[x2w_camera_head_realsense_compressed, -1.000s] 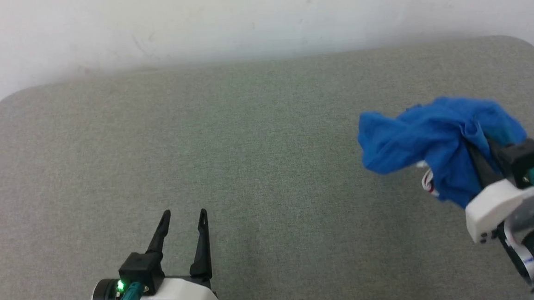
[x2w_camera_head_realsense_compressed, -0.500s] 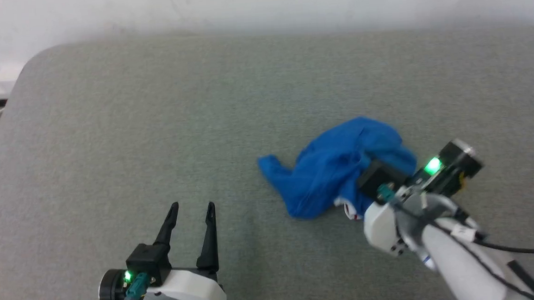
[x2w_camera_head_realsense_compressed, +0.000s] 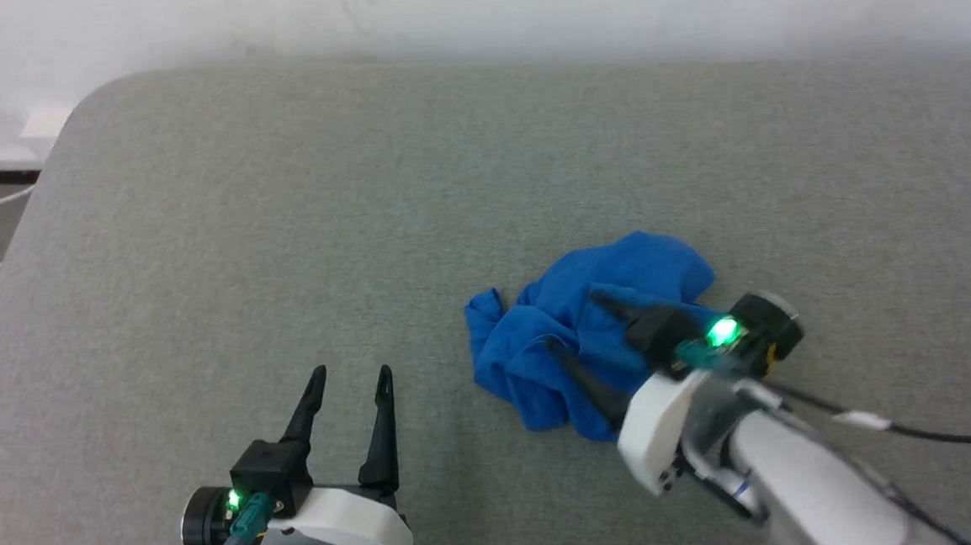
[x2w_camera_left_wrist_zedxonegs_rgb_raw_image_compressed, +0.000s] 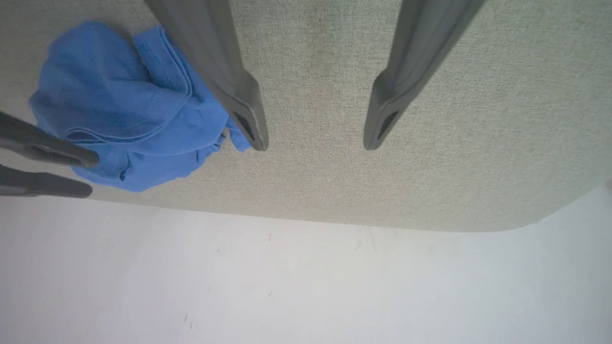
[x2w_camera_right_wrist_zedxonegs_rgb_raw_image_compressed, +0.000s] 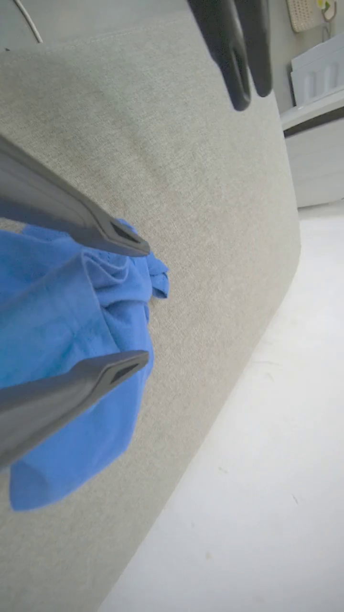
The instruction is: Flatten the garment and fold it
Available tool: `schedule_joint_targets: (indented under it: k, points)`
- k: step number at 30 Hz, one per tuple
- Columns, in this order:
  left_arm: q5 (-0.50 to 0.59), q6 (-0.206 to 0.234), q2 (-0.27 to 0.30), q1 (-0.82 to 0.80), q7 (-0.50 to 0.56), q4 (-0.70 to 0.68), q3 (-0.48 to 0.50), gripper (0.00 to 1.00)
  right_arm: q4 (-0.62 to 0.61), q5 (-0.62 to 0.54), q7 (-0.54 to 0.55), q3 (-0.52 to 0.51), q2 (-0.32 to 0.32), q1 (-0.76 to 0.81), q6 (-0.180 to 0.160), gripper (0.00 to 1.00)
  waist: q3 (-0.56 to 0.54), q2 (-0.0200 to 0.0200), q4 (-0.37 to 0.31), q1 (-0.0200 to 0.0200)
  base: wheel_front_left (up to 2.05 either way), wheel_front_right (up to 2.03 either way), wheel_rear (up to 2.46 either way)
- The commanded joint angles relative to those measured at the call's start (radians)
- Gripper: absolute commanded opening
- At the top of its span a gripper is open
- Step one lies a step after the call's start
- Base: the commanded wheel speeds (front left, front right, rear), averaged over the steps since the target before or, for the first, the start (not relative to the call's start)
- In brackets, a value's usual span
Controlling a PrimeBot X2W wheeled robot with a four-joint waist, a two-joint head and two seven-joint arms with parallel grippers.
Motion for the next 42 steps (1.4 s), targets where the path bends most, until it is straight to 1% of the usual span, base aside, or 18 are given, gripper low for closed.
schedule_joint_targets:
  k: [1,4,5,7,11,14,16,20,23,25,26,27,31,37,39,42]
  points:
    - [0.000,-0.016,-0.005,0.010,-0.005,-0.007,-0.001,1.00,-0.068,0.054,-0.002,-0.040,-0.038,0.007,-0.002,1.00,-0.042,0.0000,-0.065,-0.0001,0.00,0.00,0.00]
    - [-0.014,-0.042,-0.005,0.008,-0.005,-0.006,-0.027,1.00,-0.170,0.091,0.013,-0.124,-0.084,0.045,-0.002,1.00,-0.053,0.0000,-0.103,-0.0001,0.00,0.00,0.00]
    - [-0.014,-0.042,-0.005,0.008,-0.005,-0.006,-0.027,1.00,-0.170,0.091,0.013,-0.124,-0.084,0.045,-0.002,1.00,-0.053,0.0000,-0.103,-0.0001,0.00,0.00,0.00]
    - [-0.028,-0.066,-0.005,0.000,0.017,0.005,-0.061,1.00,-0.232,0.099,0.024,-0.207,-0.101,0.085,-0.002,1.00,-0.054,0.0000,-0.130,-0.0001,0.00,0.00,0.00]
    - [-0.033,-0.102,0.010,-0.044,0.132,0.019,-0.160,1.00,-0.319,0.069,0.051,-0.403,-0.098,0.189,-0.002,1.00,-0.049,0.0000,-0.176,-0.0001,0.00,0.00,0.00]
    - [-0.041,-0.112,0.039,-0.091,0.226,0.018,-0.223,1.00,-0.364,0.033,0.070,-0.498,-0.078,0.262,-0.002,1.00,-0.041,0.0000,-0.209,-0.0001,0.00,0.00,0.00]
    - [-0.044,-0.114,0.064,-0.125,0.286,0.019,-0.245,1.00,-0.391,0.017,0.077,-0.538,-0.057,0.298,-0.002,1.00,-0.031,0.0000,-0.232,-0.0001,0.00,0.00,0.00]
    - [-0.012,-0.116,0.125,-0.186,0.382,0.018,-0.273,1.00,-0.426,0.003,0.084,-0.586,-0.013,0.349,-0.002,1.00,-0.009,0.0000,-0.268,-0.0001,0.00,0.00,0.00]
    - [-0.006,-0.116,0.153,-0.209,0.455,0.024,-0.298,1.00,-0.433,-0.007,0.085,-0.607,0.008,0.373,-0.002,1.00,0.007,0.0000,-0.280,-0.0001,0.00,0.00,0.00]
    - [-0.016,-0.117,0.165,-0.218,0.478,0.014,-0.319,1.00,-0.431,-0.014,0.081,-0.615,0.016,0.380,-0.002,1.00,0.016,0.0000,-0.285,-0.0001,0.00,0.00,0.00]
    - [-0.022,-0.117,0.172,-0.221,0.483,0.008,-0.332,0.80,-0.429,-0.016,0.078,-0.618,0.021,0.382,-0.002,1.00,0.018,0.0000,-0.286,-0.0001,0.00,0.00,0.00]
    - [-0.030,-0.117,0.180,-0.223,0.483,0.000,-0.347,0.00,-0.426,-0.019,0.075,-0.619,0.024,0.382,-0.002,1.00,0.020,0.0000,-0.287,-0.0001,0.00,0.00,0.00]
    - [-0.054,-0.118,0.205,-0.231,0.457,-0.048,-0.380,0.00,-0.406,-0.024,0.066,-0.627,0.035,0.382,-0.002,1.00,0.011,0.0000,-0.283,-0.0001,0.00,0.00,0.00]
    - [-0.129,-0.118,0.197,-0.248,0.459,-0.213,-0.416,0.00,-0.374,-0.028,0.062,-0.640,0.045,0.390,-0.002,1.00,-0.027,0.0000,-0.273,-0.0001,0.00,0.00,0.00]
    - [-0.145,-0.118,0.193,-0.285,0.455,-0.270,-0.405,0.00,-0.366,-0.030,0.059,-0.643,0.049,0.387,-0.002,1.00,-0.036,0.0000,-0.275,-0.0001,0.00,0.00,0.00]
    - [-0.163,-0.114,0.182,-0.369,0.433,-0.339,-0.355,0.00,-0.355,-0.033,0.053,-0.651,0.058,0.381,-0.002,1.00,-0.039,0.0000,-0.283,-0.0001,0.00,0.00,0.00]
